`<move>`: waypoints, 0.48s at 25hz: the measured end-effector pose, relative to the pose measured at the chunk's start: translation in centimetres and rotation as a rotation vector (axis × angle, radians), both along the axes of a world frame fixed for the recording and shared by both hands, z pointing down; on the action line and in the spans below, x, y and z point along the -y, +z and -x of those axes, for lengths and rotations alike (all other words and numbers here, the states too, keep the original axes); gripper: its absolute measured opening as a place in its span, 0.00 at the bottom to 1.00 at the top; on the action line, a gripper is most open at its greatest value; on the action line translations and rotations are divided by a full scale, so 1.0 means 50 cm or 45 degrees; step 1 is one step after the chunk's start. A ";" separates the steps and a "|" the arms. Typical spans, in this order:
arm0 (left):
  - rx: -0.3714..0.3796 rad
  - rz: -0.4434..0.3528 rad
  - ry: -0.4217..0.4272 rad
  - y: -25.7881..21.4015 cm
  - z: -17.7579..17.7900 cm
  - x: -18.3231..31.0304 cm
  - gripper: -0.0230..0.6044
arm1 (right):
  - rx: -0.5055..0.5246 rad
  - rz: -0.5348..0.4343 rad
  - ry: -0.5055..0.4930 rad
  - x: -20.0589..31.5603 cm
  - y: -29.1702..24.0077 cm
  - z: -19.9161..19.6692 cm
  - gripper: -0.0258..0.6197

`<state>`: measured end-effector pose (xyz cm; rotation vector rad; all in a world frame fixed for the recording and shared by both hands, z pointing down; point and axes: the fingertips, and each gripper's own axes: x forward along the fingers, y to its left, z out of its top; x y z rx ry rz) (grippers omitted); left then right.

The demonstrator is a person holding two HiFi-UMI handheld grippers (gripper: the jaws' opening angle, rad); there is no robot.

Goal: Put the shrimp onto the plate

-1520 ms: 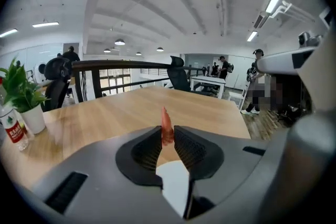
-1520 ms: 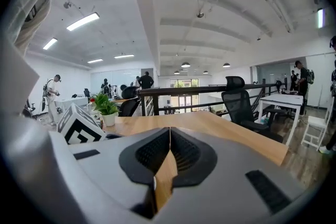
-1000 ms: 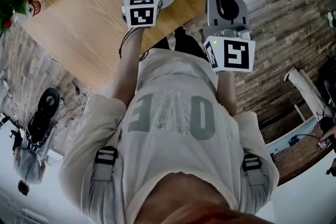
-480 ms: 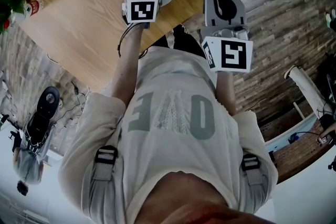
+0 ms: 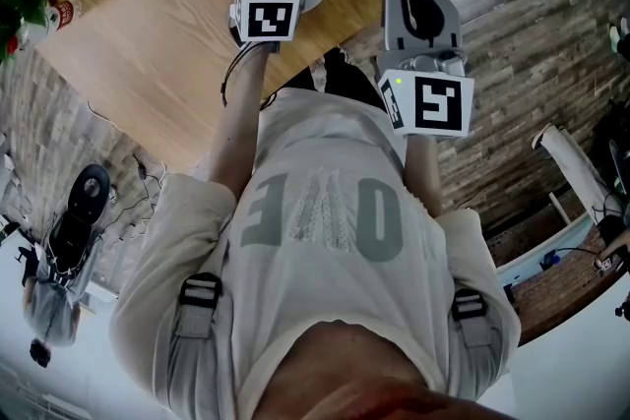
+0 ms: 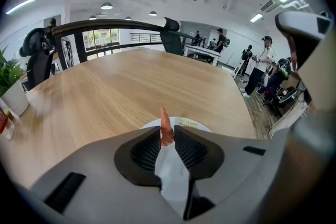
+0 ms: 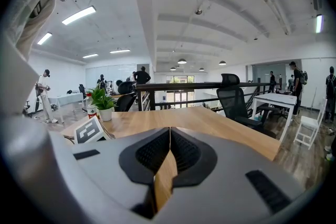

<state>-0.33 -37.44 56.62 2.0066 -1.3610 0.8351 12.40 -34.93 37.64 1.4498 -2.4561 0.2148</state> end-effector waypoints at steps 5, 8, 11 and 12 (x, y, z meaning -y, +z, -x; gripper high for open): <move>-0.037 -0.031 -0.001 -0.010 -0.006 0.002 0.21 | 0.003 -0.005 0.000 -0.001 -0.004 0.001 0.07; -0.021 -0.054 0.002 -0.019 -0.012 0.002 0.21 | 0.003 -0.013 0.002 -0.005 -0.006 -0.006 0.07; -0.017 -0.083 -0.001 -0.032 -0.009 0.007 0.21 | 0.004 -0.019 -0.001 -0.005 -0.010 -0.002 0.07; -0.020 -0.093 -0.006 -0.038 -0.007 0.009 0.21 | 0.004 -0.022 -0.002 -0.005 -0.011 0.001 0.07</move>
